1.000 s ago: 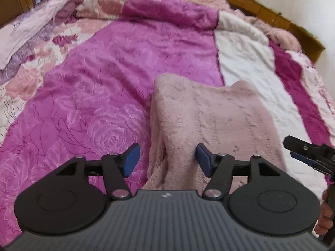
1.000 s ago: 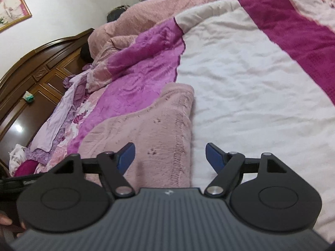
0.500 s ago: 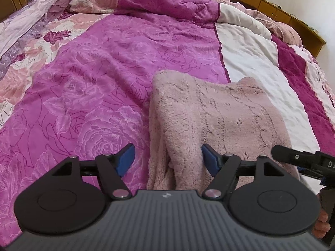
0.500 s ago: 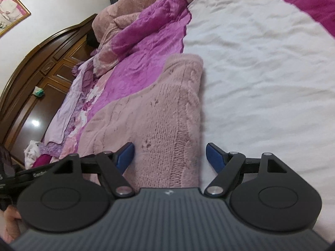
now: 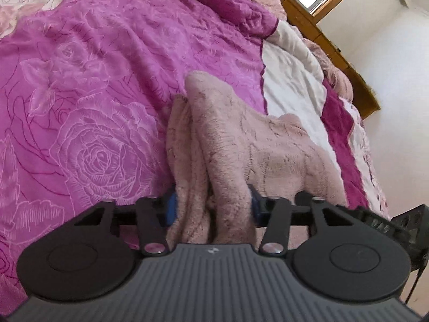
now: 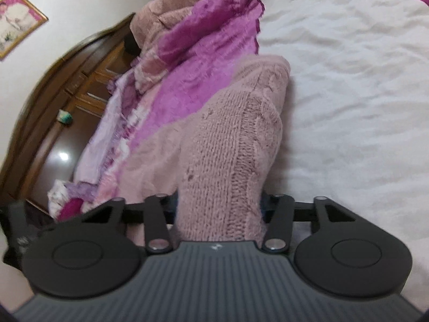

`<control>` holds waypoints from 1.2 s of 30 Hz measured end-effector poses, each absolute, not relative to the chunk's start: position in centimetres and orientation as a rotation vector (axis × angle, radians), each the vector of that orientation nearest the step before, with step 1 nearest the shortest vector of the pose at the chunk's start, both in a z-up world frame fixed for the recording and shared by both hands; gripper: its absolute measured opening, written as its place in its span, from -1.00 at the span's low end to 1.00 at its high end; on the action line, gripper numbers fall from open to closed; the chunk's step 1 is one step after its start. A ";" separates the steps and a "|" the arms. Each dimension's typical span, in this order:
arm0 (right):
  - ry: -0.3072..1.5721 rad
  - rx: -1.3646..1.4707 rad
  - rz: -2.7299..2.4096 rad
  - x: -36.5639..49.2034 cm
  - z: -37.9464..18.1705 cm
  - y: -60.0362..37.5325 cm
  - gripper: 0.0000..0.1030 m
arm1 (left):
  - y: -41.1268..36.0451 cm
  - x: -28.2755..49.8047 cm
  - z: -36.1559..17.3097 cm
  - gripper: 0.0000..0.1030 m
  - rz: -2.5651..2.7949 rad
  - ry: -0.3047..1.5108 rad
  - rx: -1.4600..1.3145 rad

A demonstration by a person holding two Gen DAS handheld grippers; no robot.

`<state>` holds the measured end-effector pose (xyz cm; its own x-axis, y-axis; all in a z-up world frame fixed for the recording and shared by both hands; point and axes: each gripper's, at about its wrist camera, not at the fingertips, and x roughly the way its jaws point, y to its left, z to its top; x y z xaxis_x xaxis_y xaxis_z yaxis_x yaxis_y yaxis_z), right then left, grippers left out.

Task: Fold small clothes

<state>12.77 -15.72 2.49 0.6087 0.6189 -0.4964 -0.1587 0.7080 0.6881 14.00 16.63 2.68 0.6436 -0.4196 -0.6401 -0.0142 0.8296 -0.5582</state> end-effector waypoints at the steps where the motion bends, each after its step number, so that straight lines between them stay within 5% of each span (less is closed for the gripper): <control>1: 0.789 0.670 0.497 12.7 3.0 -15.9 -0.09 | 16.5 13.8 3.0 -0.07 -0.248 0.843 -0.561; 14: 0.692 0.694 0.479 6.7 10.2 -23.6 -0.12 | 7.8 10.3 7.9 -0.15 -0.438 0.817 -0.560; 22: 0.789 0.638 0.296 2.9 5.9 -29.7 -0.09 | 0.0 7.4 4.7 -0.12 -0.458 0.937 -0.364; 26: 0.841 0.608 0.233 2.3 1.9 -30.2 0.10 | -1.1 6.6 4.7 -0.04 -0.432 0.927 -0.271; 36: 0.753 0.453 0.199 0.9 4.5 -29.9 0.26 | -0.5 6.6 7.1 0.01 -0.385 0.876 -0.214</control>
